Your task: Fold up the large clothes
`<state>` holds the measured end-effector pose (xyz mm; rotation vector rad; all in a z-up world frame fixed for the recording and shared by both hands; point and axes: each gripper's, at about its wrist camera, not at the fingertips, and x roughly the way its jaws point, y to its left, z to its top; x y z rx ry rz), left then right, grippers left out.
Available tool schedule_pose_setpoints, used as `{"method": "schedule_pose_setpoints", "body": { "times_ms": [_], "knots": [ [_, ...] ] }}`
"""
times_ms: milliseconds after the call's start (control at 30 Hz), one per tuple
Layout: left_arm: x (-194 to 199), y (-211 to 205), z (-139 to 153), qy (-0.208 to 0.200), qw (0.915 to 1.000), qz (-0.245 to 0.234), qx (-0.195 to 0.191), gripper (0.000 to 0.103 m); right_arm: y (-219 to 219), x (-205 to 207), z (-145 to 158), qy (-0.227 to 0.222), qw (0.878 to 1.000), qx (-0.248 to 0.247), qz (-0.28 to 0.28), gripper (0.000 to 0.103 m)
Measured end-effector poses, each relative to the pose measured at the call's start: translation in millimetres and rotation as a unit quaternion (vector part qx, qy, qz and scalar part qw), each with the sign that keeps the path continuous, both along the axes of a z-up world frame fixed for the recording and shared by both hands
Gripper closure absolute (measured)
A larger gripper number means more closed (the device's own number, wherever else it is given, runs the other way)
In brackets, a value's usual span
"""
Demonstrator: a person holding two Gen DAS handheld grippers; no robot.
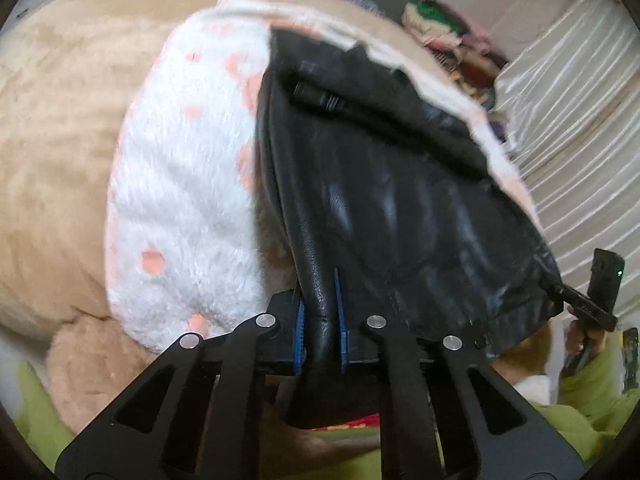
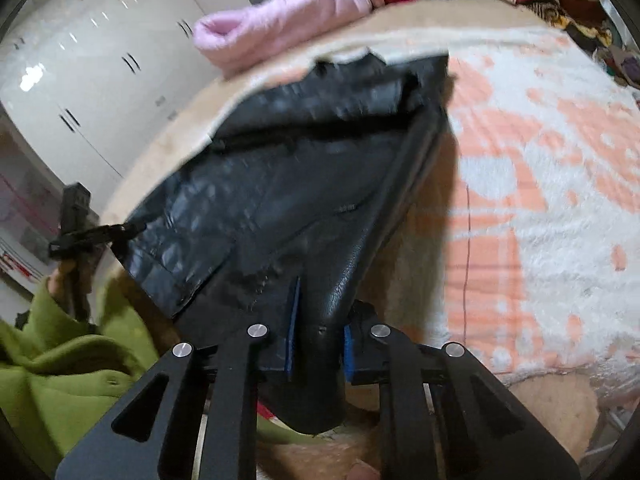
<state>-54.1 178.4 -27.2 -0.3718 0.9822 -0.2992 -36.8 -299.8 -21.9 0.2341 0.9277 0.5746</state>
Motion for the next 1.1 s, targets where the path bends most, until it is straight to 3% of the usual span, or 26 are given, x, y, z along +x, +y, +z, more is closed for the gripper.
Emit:
{"method": "schedule_pose_setpoints", "body": {
  "times_ms": [67,200,400,533,767,1100],
  "knots": [
    [4,3,20,-0.019,0.9996,-0.004,-0.021,0.098,-8,2,19,-0.024,0.999,0.02,-0.009,0.091],
    [28,-4,58,-0.065,0.9977,-0.014,-0.011,0.098,-12,26,51,-0.066,0.996,0.045,-0.032,0.093],
    [71,-14,89,-0.099,0.995,-0.005,-0.014,0.098,-22,69,71,-0.075,0.99,0.077,-0.096,0.093],
    [106,-12,96,-0.102,0.9944,0.016,-0.024,0.097,-29,107,73,-0.061,0.982,0.121,-0.134,0.093],
    [153,-22,97,-0.093,0.9952,0.03,-0.001,0.095,-30,161,73,-0.035,0.977,0.139,-0.156,0.091],
    [224,-28,85,-0.059,0.9968,0.045,0.028,0.094,-31,231,48,0.03,0.969,0.151,-0.194,0.087]
  ]
}}
